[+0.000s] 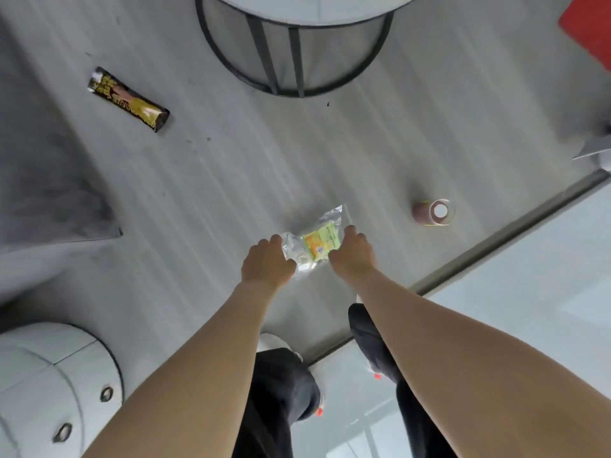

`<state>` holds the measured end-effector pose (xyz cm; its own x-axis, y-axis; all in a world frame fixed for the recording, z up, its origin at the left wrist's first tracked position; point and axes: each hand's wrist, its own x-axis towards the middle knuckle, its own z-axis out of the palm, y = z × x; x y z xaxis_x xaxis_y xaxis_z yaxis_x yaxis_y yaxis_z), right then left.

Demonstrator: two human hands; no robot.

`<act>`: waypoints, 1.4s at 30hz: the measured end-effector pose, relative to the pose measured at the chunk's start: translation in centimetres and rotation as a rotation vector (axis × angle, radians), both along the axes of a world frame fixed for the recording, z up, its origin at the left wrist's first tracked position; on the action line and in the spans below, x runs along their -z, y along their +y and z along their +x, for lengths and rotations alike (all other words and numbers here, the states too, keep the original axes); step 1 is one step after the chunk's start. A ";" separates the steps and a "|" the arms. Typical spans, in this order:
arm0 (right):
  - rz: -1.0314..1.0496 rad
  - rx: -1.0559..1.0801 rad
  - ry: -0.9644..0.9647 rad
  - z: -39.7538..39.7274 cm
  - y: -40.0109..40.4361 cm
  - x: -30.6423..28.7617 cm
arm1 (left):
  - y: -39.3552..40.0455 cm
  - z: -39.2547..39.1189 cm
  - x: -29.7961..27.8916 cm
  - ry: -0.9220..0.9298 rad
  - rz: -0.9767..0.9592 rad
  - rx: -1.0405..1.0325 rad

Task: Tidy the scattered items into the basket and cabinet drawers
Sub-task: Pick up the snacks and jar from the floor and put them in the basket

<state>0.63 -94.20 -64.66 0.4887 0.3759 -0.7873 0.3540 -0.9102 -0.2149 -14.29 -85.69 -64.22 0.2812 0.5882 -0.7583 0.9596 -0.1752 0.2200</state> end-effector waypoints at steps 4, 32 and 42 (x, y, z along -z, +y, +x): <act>-0.040 0.114 -0.060 -1.1 1.4 12.2 | -0.3 0.0 12.2 -0.008 -0.077 -0.184; 0.202 0.431 0.038 6.2 3.7 25.0 | 3.8 8.9 26.0 -0.124 -0.100 0.322; 0.100 0.115 -0.224 24.1 -1.9 10.7 | 0.1 23.0 16.9 -0.324 0.208 0.224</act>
